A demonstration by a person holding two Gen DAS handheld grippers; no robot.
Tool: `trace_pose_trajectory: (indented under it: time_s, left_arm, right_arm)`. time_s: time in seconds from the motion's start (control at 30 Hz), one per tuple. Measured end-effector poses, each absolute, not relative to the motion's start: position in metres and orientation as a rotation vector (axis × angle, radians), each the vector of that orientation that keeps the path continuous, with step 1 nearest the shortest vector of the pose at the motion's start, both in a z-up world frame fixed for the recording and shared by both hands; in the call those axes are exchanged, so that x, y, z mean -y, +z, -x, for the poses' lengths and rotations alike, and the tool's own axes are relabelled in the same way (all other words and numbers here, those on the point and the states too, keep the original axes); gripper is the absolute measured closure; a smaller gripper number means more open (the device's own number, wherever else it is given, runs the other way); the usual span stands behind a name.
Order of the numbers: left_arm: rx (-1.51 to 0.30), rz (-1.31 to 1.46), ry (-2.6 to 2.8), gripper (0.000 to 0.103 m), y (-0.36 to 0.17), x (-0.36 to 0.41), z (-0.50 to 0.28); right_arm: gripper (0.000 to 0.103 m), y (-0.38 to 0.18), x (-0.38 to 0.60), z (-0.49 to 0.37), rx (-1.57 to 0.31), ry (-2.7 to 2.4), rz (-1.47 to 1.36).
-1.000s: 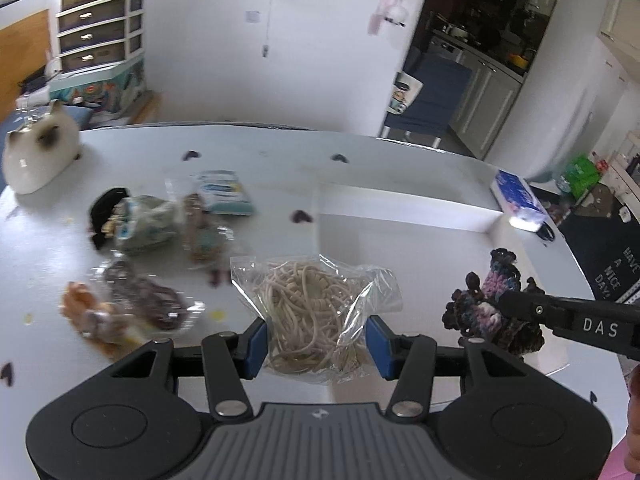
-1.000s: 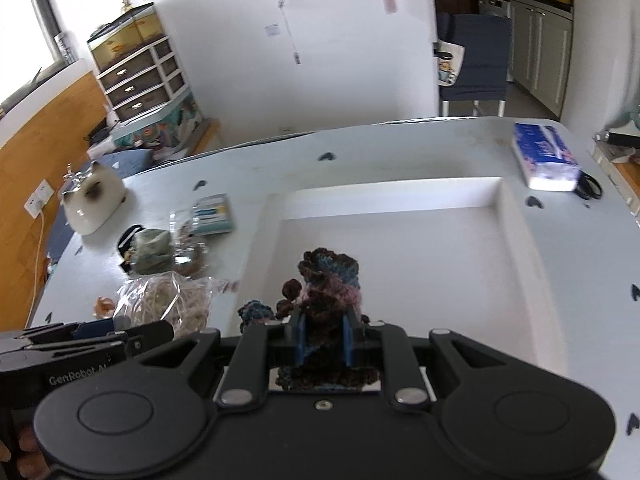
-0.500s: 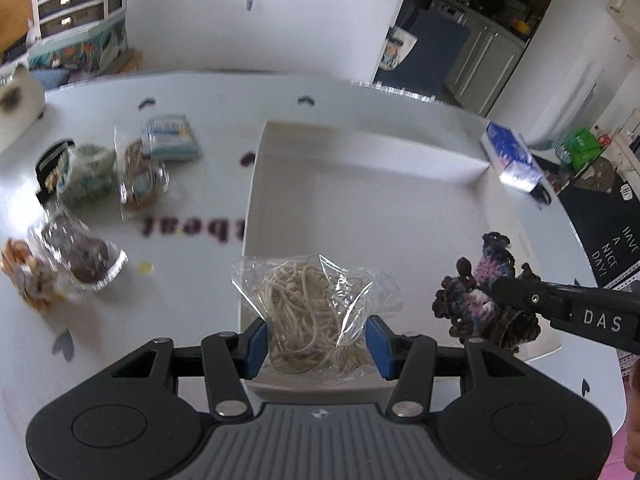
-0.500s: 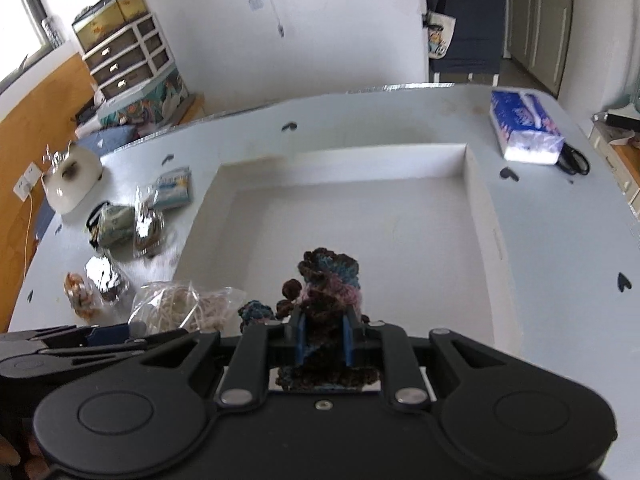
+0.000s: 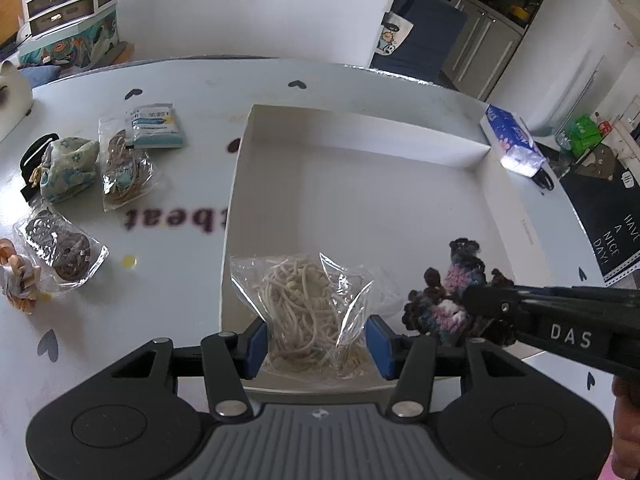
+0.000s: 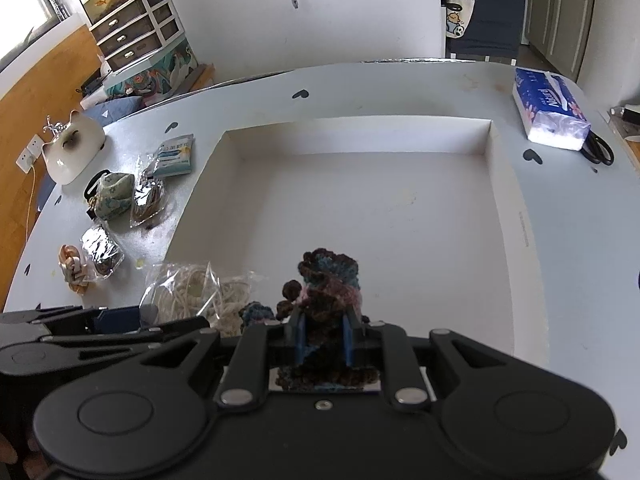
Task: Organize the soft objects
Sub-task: 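Carry the cord bag and scrunchie into the white tray and open both tools, then withdraw both open tools from the tray toward the remaining items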
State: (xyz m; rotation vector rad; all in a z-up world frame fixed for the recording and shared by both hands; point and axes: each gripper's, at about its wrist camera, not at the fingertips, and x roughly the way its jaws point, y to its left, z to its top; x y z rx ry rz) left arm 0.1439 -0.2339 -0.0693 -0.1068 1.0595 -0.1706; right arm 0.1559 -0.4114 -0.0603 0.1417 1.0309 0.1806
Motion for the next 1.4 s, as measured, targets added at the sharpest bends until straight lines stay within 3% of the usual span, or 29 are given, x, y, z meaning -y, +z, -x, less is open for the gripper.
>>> trace_pose_trajectory:
  time_s: [0.2,0.37,0.47,0.6,0.83,1.1,1.23,1.4]
  left_arm:
    - [-1.069,0.120,-0.160,0.032,-0.076,0.232,-0.146]
    - [-1.037,0.112,-0.153,0.032,-0.068,0.230,-0.142]
    - [-1.029,0.110,-0.144,0.032,-0.064,0.230,-0.139]
    - [-1.033,0.109,-0.133,0.032,-0.063,0.230,-0.139]
    - [-1.036,0.109,-0.122,0.030,-0.062,0.234,-0.136]
    - [-1.021,0.107,-0.102,0.015,-0.057,0.241,-0.127]
    - [-0.999,0.111,-0.082,0.007,-0.051,0.241,-0.120]
    - [-0.972,0.115,-0.067,0.000,-0.046,0.237,-0.112]
  right_arm:
    - [0.081,-0.067,0.408,-0.163,-1.043,0.193,-0.125]
    - [0.071,-0.070,0.408,-0.165,-1.060,0.169,-0.093]
    - [0.057,-0.067,0.413,-0.163,-1.059,0.166,-0.097]
    - [0.050,-0.064,0.418,-0.158,-1.061,0.167,-0.091]
    - [0.047,-0.061,0.427,-0.149,-1.062,0.174,-0.103]
    - [0.024,-0.056,0.440,-0.138,-1.047,0.179,-0.112]
    - [0.018,-0.050,0.446,-0.133,-1.029,0.174,-0.110]
    - [0.002,-0.041,0.451,-0.124,-0.995,0.171,-0.093]
